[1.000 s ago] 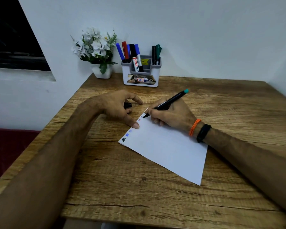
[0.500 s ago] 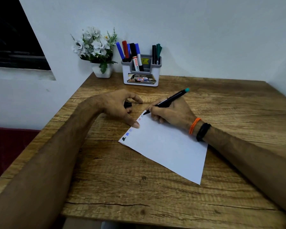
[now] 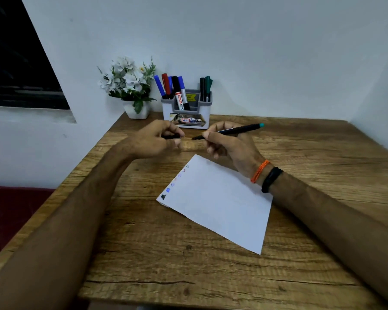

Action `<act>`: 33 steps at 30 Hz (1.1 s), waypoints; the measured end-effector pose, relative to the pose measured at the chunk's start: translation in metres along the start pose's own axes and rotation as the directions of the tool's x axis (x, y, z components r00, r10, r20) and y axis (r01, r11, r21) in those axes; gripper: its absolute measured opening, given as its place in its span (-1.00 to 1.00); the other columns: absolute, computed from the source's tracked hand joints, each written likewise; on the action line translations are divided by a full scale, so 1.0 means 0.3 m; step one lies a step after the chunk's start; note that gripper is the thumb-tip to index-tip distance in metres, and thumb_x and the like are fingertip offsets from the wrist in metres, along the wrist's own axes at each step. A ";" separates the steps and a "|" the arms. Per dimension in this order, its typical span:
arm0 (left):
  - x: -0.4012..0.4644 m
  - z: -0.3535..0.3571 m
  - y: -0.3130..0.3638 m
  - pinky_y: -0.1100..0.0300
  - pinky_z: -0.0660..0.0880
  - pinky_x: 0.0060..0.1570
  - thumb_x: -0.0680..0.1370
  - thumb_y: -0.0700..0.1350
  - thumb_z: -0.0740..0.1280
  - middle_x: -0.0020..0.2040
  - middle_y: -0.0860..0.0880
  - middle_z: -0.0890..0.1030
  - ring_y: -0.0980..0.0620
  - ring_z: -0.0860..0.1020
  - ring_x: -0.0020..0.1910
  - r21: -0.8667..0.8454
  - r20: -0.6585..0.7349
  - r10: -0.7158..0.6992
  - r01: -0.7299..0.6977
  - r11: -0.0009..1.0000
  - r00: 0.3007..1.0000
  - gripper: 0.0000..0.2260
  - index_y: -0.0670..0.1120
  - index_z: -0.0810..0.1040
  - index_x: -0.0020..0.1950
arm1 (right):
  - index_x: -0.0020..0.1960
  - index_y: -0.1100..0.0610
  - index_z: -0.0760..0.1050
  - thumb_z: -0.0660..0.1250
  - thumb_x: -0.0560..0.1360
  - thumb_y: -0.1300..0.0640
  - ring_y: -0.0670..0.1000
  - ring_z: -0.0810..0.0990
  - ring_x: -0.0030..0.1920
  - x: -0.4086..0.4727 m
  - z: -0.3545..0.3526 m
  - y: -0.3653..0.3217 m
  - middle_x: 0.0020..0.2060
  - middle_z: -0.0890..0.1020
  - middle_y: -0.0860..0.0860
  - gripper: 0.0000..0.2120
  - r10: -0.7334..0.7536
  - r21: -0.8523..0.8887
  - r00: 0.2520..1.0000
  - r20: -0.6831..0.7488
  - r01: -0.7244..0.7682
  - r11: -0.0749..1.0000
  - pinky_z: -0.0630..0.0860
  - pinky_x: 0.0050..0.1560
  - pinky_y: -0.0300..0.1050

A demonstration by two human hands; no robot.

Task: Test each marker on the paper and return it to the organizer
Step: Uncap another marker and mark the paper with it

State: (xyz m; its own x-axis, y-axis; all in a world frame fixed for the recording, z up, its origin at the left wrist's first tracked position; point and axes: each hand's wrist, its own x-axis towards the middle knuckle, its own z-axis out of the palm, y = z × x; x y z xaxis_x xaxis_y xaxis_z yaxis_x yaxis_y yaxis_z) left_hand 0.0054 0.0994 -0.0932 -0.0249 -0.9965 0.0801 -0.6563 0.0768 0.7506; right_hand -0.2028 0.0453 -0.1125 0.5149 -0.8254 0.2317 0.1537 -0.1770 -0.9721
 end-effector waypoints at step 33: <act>0.006 0.047 0.032 0.35 0.50 -0.26 0.51 -0.21 0.39 -0.11 -0.06 0.64 0.20 0.53 -0.27 -0.161 -0.195 0.139 -0.171 0.972 0.971 -0.86 -0.12 0.64 0.05 | -0.04 0.20 0.65 0.44 0.50 0.14 -0.10 0.47 -0.48 0.024 -0.043 0.014 -0.37 0.62 0.00 -0.88 -0.035 -0.046 0.998 -0.052 0.033 0.998 0.41 -0.47 -0.30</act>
State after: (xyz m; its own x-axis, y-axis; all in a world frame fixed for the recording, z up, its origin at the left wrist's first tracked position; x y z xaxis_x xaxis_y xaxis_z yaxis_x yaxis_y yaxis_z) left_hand -0.0115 0.0978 -0.0951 0.0321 -0.9502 0.3100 -0.5121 0.2507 0.8215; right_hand -0.2094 0.0317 -0.1153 0.4645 -0.8454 0.2637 0.1318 -0.2284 -0.9646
